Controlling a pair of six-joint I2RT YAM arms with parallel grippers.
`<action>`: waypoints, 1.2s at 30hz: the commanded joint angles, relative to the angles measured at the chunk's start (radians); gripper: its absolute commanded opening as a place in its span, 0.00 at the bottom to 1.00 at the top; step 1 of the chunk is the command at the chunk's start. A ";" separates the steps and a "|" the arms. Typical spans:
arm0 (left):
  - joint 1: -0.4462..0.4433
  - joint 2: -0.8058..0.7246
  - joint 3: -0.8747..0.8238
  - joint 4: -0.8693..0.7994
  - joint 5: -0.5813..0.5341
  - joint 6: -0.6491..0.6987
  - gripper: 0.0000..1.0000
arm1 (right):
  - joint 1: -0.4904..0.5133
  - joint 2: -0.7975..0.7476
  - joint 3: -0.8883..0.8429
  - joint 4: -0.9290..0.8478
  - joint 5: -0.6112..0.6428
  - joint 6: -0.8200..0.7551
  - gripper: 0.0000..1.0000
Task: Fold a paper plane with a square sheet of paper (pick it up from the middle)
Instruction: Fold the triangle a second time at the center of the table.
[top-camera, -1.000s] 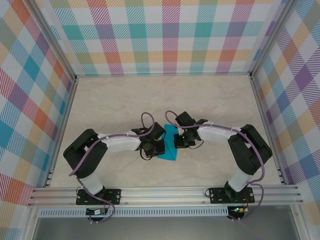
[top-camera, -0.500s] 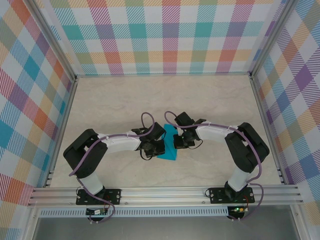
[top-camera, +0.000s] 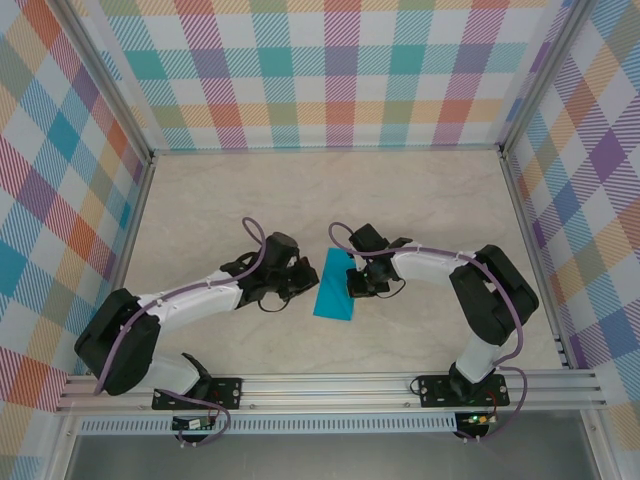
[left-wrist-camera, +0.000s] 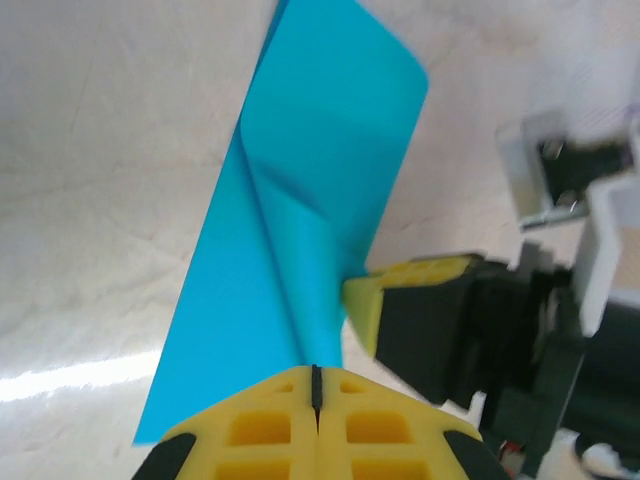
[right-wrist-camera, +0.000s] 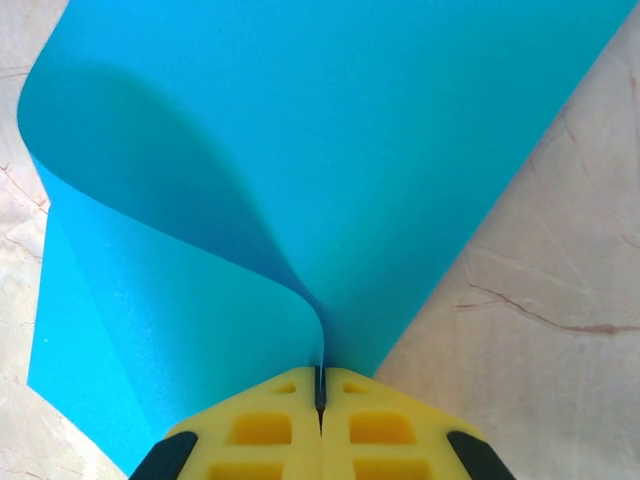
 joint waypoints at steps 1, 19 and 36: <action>0.021 0.052 -0.041 0.227 0.111 -0.085 0.00 | 0.002 0.032 0.000 -0.019 0.020 0.002 0.05; -0.016 0.304 0.017 0.420 0.169 -0.138 0.00 | 0.004 0.040 -0.006 -0.009 0.017 0.009 0.04; -0.026 0.410 -0.022 0.415 0.130 -0.129 0.00 | 0.003 0.024 0.001 -0.017 0.011 0.019 0.06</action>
